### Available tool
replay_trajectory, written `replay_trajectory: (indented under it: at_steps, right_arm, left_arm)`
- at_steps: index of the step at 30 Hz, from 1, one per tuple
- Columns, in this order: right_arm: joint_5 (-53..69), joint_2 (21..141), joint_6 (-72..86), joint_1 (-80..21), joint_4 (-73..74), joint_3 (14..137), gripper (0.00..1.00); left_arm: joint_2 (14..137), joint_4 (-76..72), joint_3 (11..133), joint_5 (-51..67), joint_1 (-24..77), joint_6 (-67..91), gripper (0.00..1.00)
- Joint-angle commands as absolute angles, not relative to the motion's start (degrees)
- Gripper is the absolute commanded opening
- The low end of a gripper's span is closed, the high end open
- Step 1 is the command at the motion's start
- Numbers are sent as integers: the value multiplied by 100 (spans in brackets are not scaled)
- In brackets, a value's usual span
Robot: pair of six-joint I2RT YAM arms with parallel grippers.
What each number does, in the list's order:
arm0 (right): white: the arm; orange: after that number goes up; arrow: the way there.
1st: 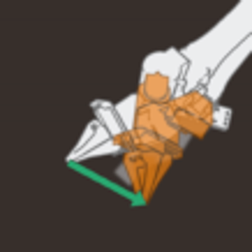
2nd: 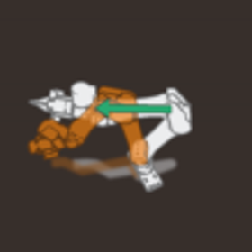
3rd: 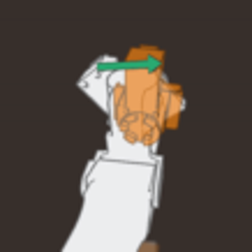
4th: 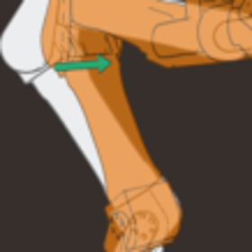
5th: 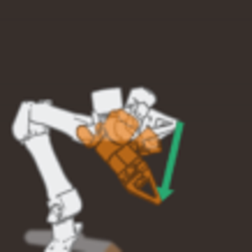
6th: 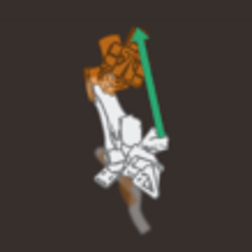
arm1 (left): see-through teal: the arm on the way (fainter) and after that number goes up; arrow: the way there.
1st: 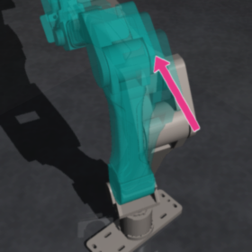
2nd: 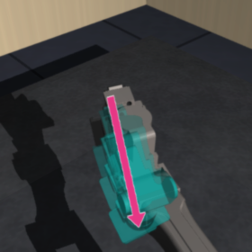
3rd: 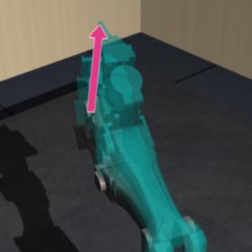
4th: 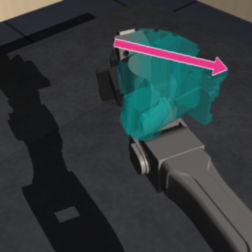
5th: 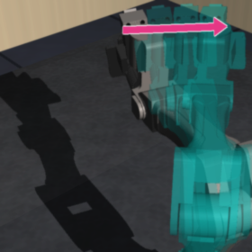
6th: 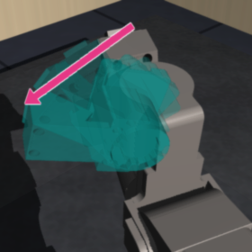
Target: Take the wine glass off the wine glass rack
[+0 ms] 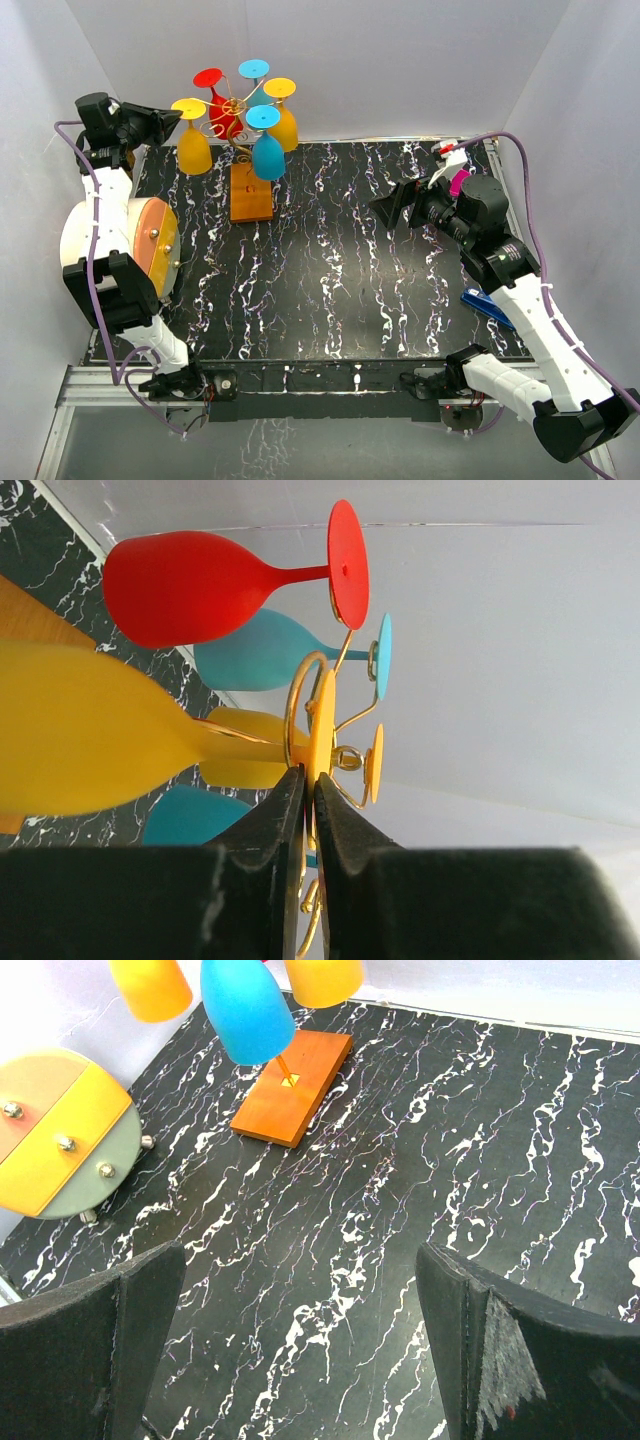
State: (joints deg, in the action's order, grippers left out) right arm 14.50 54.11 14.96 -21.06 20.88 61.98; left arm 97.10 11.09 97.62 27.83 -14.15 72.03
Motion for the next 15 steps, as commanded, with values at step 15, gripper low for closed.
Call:
replay_trajectory:
  at_steps: [15]
  right_arm:
    - [1406, 5345, 1490, -2144, 1800, 6232, 98]
  left_arm:
    - [9698, 978, 10215, 2926, -1581, 7351, 0]
